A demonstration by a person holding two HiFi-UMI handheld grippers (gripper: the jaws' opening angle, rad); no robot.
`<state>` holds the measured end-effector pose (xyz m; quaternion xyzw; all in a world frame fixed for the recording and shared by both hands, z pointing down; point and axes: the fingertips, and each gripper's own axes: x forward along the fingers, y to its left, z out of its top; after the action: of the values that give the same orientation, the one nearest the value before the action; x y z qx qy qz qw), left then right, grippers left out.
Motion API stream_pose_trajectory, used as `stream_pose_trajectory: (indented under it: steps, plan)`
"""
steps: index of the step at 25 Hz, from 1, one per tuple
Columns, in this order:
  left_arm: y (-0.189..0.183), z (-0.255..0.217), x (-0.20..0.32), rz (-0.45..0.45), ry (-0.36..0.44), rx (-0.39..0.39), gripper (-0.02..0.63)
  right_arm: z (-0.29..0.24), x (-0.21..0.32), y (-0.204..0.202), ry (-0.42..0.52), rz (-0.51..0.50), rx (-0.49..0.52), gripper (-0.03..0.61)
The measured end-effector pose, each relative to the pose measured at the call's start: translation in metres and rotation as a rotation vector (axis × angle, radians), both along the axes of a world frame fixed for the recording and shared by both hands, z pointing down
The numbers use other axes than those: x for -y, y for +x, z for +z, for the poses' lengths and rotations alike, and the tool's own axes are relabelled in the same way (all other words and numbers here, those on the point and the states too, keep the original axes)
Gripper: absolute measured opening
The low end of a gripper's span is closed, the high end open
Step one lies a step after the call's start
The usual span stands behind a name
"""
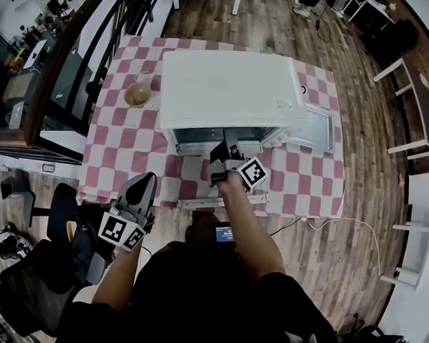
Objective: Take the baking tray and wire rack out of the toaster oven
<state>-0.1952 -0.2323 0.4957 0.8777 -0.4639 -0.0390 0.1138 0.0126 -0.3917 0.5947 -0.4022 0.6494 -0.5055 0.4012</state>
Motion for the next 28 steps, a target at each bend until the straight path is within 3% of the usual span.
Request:
stream_pose_trajectory:
  steps: [12, 22, 28]
  plan:
    - [0.0, 0.017, 0.01, 0.005, -0.053, -0.006, -0.008, -0.005, 0.044, -0.005, 0.033, 0.042, 0.071, 0.195]
    - [0.001, 0.023, 0.004, 0.003, -0.07, -0.01, -0.008, -0.008, 0.052, -0.001, 0.027, 0.04, 0.07, 0.023]
    - [-0.002, 0.02, 0.002, -0.002, -0.067, -0.014, -0.008, -0.008, 0.051, -0.003, 0.006, 0.02, 0.098, 0.015]
